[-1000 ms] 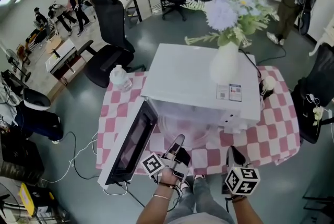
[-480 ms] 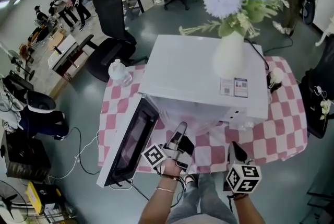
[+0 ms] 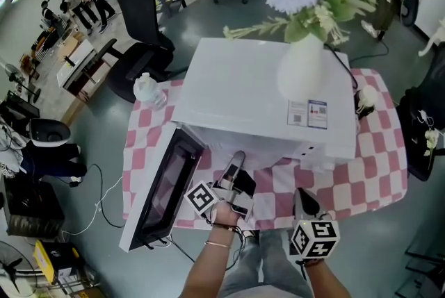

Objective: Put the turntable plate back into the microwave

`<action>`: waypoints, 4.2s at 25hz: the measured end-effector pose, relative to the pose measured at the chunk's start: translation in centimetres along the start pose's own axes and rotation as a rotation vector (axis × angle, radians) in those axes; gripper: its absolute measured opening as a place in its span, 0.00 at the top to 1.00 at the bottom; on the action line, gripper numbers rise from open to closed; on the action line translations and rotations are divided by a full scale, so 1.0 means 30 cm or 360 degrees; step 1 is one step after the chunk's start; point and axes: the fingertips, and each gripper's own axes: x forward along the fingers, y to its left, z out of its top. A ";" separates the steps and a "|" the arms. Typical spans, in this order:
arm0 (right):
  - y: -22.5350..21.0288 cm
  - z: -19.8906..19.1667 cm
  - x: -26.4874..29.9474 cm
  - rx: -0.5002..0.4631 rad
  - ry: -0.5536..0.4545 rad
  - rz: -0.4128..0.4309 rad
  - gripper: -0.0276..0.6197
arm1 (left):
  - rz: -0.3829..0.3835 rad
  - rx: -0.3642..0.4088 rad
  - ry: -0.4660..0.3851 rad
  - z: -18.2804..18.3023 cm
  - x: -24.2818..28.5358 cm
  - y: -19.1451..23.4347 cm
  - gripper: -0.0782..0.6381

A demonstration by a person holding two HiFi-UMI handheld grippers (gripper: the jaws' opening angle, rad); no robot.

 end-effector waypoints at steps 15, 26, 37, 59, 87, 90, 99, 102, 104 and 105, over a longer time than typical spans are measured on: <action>-0.025 -0.011 0.029 0.0005 0.0043 0.0008 0.94 | -0.0008 0.0000 -0.0009 0.021 0.106 0.013 0.81; -0.016 -0.049 0.035 0.0033 0.0101 0.0029 0.94 | -0.0006 -0.0025 -0.0037 0.048 0.176 0.027 0.80; -0.011 -0.043 0.047 0.0014 0.0107 0.0032 0.94 | 0.0009 -0.0022 -0.0020 0.064 0.234 0.027 0.80; -0.015 -0.049 0.057 0.0036 0.0131 0.0011 0.94 | 0.0039 -0.0062 -0.0051 0.104 0.296 0.047 0.80; -0.007 -0.065 0.065 0.0043 0.0156 0.0028 0.94 | 0.0138 0.0052 -0.0009 0.099 0.298 0.075 0.81; -0.001 -0.068 0.064 0.0043 0.0158 0.0030 0.94 | 0.0178 0.0072 0.0002 0.099 0.284 0.089 0.83; 0.018 -0.078 0.061 0.0040 0.0158 0.0035 0.94 | 0.0193 0.0111 0.0045 0.096 0.268 0.106 0.84; 0.024 -0.082 0.059 0.0041 0.0160 0.0038 0.94 | 0.0211 0.0134 0.0054 0.097 0.267 0.113 0.85; 0.023 -0.083 0.058 0.0042 0.0161 0.0035 0.94 | 0.0246 0.0151 0.0067 0.097 0.266 0.121 0.85; 0.022 -0.083 0.058 0.0043 0.0160 0.0034 0.94 | 0.0263 0.0158 0.0074 0.097 0.265 0.125 0.86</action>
